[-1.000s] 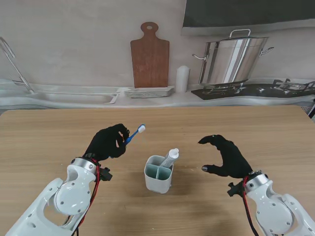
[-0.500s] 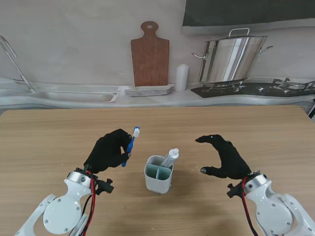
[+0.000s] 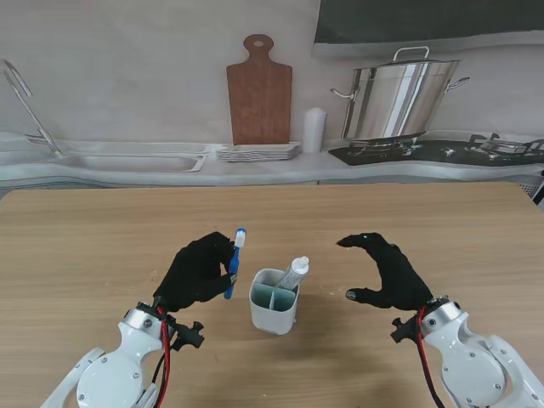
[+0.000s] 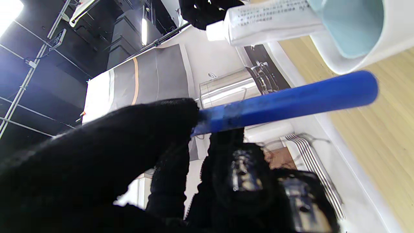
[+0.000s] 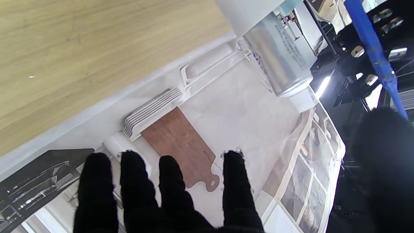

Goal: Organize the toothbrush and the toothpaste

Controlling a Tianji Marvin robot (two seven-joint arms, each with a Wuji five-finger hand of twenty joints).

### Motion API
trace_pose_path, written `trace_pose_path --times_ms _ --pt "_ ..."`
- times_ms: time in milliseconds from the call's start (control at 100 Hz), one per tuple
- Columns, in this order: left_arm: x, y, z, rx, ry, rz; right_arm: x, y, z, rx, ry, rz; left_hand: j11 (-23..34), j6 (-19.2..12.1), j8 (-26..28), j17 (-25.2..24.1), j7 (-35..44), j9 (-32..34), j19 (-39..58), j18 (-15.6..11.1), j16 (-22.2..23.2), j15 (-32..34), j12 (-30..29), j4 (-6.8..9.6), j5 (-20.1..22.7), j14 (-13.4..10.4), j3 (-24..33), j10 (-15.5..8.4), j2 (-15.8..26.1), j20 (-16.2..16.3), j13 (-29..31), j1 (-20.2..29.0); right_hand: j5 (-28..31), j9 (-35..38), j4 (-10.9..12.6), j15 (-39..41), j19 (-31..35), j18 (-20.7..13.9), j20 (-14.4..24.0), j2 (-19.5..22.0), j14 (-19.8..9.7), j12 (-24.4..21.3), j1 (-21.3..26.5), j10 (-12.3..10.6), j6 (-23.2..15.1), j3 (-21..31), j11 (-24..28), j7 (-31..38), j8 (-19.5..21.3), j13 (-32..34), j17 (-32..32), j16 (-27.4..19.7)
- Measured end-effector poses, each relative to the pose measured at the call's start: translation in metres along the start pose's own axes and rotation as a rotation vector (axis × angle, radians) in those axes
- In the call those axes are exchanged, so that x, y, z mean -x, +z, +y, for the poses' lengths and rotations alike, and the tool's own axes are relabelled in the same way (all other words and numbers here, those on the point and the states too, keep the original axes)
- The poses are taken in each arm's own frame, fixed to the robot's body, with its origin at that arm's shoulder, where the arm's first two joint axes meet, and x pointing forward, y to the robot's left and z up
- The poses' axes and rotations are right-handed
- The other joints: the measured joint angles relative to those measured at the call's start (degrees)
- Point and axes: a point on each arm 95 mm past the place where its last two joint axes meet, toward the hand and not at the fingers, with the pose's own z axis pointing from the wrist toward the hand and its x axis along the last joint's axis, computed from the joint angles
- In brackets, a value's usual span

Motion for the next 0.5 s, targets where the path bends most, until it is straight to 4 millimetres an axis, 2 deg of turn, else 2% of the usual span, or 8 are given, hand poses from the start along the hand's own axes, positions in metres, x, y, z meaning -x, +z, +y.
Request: trace_pose_path --times_ms 220,340,500 --pt "0.010 -0.002 0.009 0.012 -0.066 0.011 -0.001 0.000 -0.003 -0.007 0.008 0.002 0.00 0.00 0.00 0.00 0.00 0.00 0.02 0.01 0.00 0.00 0.00 -0.21 0.00 0.01 0.01 0.00 0.00 0.00 0.00 0.00 0.00 0.00 0.00 0.19 0.00 -0.01 -0.03 0.01 0.00 -0.02 0.00 0.00 0.00 0.00 0.00 1.02 0.00 0.00 0.00 0.00" --pt "0.018 0.003 0.012 0.006 -0.095 0.009 -0.002 0.001 -0.005 -0.013 0.011 0.004 0.00 0.00 0.00 0.00 0.00 0.00 0.02 0.03 0.00 0.01 0.00 -0.25 0.00 0.04 0.02 0.00 0.00 0.00 0.00 0.00 0.00 0.00 0.00 0.22 0.00 -0.01 -0.05 0.01 0.00 -0.03 0.00 0.00 0.00 0.00 0.00 1.21 0.25 0.00 0.00 0.00" --pt "0.019 0.010 0.016 0.012 -0.106 0.015 -0.003 0.001 -0.007 -0.021 0.011 0.005 0.00 0.00 0.00 0.00 0.00 0.00 0.03 0.11 0.00 0.00 0.00 -0.95 0.00 0.08 0.13 0.00 0.00 0.00 0.00 0.00 -0.01 -0.06 0.00 0.22 0.00 -0.04 -0.11 0.01 0.00 -0.04 0.00 0.00 0.00 0.00 0.00 1.24 0.25 -0.03 -0.02 0.00"
